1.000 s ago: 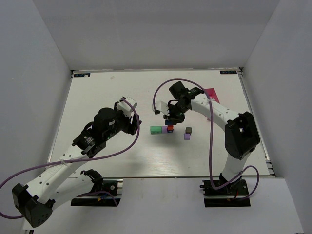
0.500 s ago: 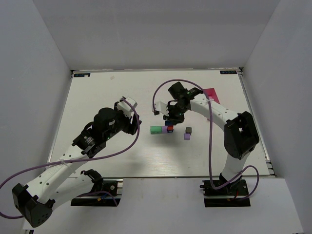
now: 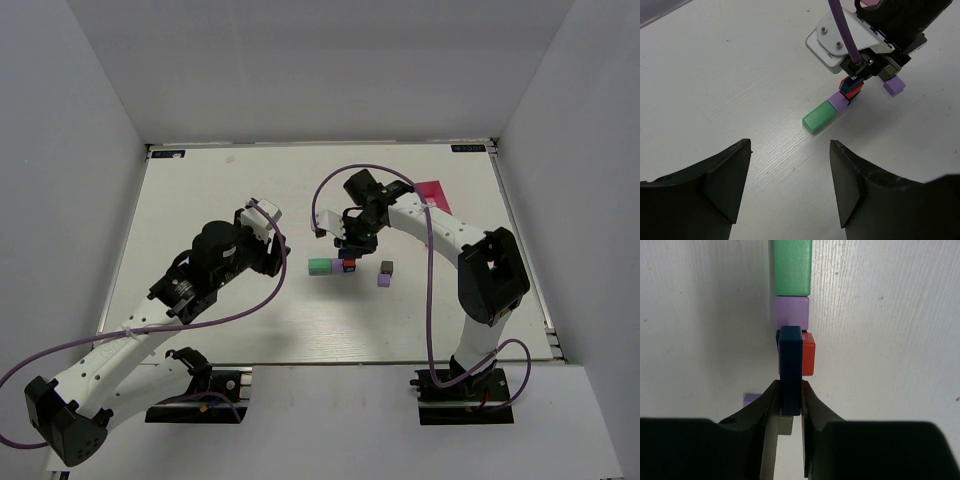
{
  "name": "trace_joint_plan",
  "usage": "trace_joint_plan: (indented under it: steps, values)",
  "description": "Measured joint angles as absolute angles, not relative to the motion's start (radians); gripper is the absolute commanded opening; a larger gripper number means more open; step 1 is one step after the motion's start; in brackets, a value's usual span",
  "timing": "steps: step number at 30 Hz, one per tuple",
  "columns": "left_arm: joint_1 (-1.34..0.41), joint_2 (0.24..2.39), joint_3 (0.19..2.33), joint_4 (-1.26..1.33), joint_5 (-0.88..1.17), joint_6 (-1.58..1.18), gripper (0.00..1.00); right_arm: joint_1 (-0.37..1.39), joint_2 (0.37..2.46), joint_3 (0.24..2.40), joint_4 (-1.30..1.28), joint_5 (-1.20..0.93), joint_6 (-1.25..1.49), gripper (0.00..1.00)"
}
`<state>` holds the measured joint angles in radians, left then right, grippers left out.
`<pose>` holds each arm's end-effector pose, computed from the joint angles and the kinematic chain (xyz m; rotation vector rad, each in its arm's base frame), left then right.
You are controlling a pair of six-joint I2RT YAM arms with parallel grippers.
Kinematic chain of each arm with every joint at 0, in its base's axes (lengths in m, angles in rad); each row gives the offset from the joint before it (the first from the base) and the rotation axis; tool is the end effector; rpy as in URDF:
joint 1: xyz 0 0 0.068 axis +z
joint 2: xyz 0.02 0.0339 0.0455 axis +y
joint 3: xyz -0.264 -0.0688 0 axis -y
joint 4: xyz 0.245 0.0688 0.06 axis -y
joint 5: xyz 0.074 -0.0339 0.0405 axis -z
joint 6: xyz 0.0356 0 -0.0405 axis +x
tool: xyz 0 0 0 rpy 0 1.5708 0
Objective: Build the wood block tower
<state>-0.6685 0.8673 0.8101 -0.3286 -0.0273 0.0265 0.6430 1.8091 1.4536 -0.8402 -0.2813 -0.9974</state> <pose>0.1566 -0.1224 0.3195 0.6563 1.8653 -0.3944 0.2922 0.2313 0.2403 -2.0318 1.7955 0.2871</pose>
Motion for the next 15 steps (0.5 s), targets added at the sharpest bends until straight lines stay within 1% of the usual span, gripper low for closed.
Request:
trace_joint_plan:
  steps: [3, 15]
  values:
    - [-0.669, 0.867, 0.810, -0.329, -0.027, 0.027, 0.74, 0.643, 1.809, 1.454, -0.840, -0.277, -0.997, 0.04]
    - [-0.669, 0.867, 0.810, -0.329, -0.027, 0.027, 0.74, 0.644, 1.809, 1.454, -0.840, -0.267, -0.997, 0.08]
